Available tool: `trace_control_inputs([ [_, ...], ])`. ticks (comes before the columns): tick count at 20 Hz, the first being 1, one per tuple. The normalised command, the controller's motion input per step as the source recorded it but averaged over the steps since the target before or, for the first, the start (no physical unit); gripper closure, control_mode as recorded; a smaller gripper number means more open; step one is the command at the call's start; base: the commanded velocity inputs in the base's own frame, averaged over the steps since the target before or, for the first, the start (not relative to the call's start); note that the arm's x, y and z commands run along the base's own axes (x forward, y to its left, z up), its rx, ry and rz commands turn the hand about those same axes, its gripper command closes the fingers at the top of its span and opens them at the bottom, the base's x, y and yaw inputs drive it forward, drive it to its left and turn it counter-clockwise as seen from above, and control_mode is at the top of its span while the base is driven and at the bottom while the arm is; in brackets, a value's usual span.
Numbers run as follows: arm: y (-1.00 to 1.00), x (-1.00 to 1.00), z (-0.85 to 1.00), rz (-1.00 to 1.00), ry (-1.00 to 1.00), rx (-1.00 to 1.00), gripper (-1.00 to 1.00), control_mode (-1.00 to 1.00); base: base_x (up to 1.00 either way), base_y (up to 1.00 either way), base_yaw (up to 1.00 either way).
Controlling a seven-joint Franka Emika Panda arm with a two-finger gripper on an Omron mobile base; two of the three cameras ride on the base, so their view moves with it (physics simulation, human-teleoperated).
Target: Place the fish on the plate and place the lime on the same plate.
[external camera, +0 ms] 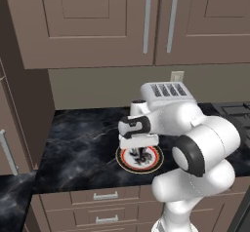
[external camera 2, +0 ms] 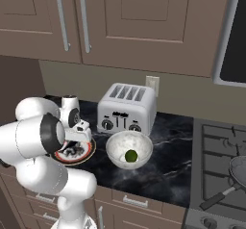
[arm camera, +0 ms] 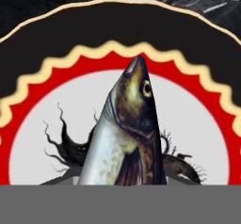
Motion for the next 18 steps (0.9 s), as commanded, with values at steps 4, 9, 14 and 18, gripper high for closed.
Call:
trace_control_inputs([
  [4, 0.0, 0.0, -0.14, -0.07, 0.02, 0.0, 1.0, -1.0, 0.0, 0.0, 0.0],
  [9, 0.0, 0.0, -0.18, -0.08, 0.02, 0.0, 1.0, -1.0, 0.0, 0.0, 0.0],
  [14, 0.0, 0.0, 0.0, 0.0, 0.0, 0.0, 1.0, -1.0, 0.0, 0.0, 0.0],
  [18, 0.0, -0.02, 0.0, 0.0, -0.01, 0.0, -1.0, -1.0, 0.0, 0.0, 0.0],
])
